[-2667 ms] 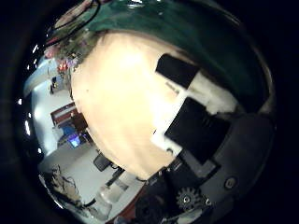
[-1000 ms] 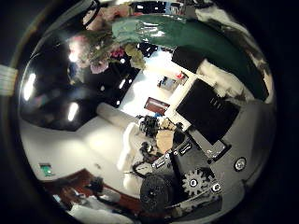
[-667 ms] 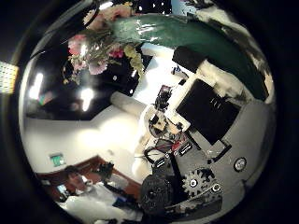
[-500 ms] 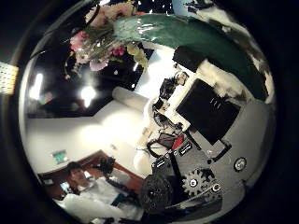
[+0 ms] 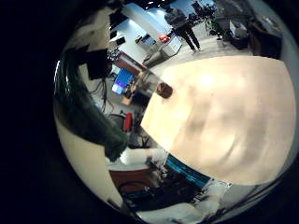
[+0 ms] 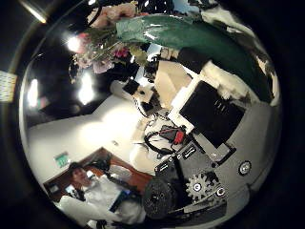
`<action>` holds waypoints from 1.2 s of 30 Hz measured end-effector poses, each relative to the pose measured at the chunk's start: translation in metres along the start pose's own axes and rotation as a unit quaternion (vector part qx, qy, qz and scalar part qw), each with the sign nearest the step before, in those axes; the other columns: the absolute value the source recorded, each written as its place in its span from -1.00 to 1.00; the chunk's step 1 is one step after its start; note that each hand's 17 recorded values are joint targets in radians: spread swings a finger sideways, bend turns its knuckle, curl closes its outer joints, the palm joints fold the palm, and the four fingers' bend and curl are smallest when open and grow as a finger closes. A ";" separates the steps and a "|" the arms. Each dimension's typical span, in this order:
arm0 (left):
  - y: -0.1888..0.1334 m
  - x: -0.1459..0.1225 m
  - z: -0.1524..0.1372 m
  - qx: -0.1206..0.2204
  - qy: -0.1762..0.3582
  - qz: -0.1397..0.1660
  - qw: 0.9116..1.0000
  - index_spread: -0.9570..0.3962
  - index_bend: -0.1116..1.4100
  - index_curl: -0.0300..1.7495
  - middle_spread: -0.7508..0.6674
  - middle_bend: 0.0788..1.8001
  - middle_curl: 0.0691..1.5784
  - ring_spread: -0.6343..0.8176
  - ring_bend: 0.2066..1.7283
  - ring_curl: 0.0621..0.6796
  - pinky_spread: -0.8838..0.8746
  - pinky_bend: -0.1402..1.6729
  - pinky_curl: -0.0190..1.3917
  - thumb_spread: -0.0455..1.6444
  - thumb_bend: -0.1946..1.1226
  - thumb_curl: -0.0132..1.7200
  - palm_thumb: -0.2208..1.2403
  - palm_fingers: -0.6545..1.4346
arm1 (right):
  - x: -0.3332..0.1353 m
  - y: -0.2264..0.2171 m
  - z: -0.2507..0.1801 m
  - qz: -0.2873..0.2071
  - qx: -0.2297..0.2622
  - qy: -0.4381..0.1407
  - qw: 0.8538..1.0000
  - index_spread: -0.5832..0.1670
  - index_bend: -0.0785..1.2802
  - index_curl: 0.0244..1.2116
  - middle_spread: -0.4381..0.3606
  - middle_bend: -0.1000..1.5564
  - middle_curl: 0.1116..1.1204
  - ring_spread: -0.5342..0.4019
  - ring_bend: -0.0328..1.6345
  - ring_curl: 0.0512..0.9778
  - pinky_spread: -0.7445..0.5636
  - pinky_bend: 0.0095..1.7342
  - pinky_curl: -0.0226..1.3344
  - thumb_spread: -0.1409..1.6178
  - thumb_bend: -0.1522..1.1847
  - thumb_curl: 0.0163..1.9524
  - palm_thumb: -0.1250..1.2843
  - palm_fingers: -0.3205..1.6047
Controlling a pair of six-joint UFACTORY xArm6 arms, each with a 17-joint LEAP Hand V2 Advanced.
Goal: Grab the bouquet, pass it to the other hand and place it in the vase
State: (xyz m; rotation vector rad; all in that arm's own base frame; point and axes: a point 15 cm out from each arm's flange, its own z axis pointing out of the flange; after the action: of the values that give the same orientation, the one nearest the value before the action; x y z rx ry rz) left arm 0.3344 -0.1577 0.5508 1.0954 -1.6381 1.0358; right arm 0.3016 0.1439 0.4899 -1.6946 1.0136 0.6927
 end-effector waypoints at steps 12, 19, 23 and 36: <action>-0.009 0.032 0.011 -0.006 0.110 -0.012 0.994 0.39 -0.63 -0.65 -0.01 -0.42 -0.42 -0.25 -0.08 -0.27 -0.18 0.28 -0.57 0.21 -0.70 -0.58 -0.20 0.56 | -0.002 -0.006 0.020 -0.003 -0.058 0.016 0.998 0.02 0.96 0.29 -0.15 0.84 0.11 -0.24 0.81 0.34 -0.16 0.44 0.29 0.07 -0.79 0.12 0.82 0.53; -0.010 0.042 0.010 -0.001 0.131 0.016 0.991 -0.05 -0.20 -0.49 -0.44 0.04 -0.17 -0.65 0.37 0.28 -0.45 0.60 -0.35 0.22 -0.47 -0.42 0.41 0.93 | 0.012 -0.012 0.021 0.010 -0.052 0.031 0.998 0.02 0.96 0.28 -0.15 0.84 0.10 -0.24 0.81 0.34 -0.16 0.42 0.34 0.05 -0.79 0.12 0.81 0.53; -0.010 0.040 0.006 0.010 0.144 0.030 0.989 -0.23 0.06 -0.36 -0.52 0.22 -0.10 -0.68 0.51 0.44 -0.48 0.68 -0.27 0.23 -0.47 -0.36 0.49 0.84 | 0.018 -0.010 0.023 0.023 -0.051 0.029 0.998 0.02 0.97 0.28 -0.15 0.84 0.11 -0.25 0.80 0.34 -0.17 0.41 0.35 0.05 -0.82 0.10 0.76 0.53; -0.018 0.052 -0.053 0.126 0.127 0.085 0.980 -0.50 0.27 -0.05 -0.54 0.43 -0.08 -0.67 0.69 0.65 -0.49 0.81 -0.09 0.30 -0.51 -0.21 0.59 0.70 | 0.065 0.005 0.022 0.088 -0.014 0.031 0.996 -0.35 -0.04 -0.04 -0.25 0.27 -0.20 -0.35 0.57 0.08 -0.49 0.29 0.12 0.18 -0.82 -0.22 0.40 -0.26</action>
State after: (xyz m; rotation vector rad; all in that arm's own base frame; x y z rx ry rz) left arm 0.3514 -0.1237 0.6173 0.9491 -1.4397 1.4638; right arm 0.3289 0.1443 0.4272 -1.6730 1.2127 0.7742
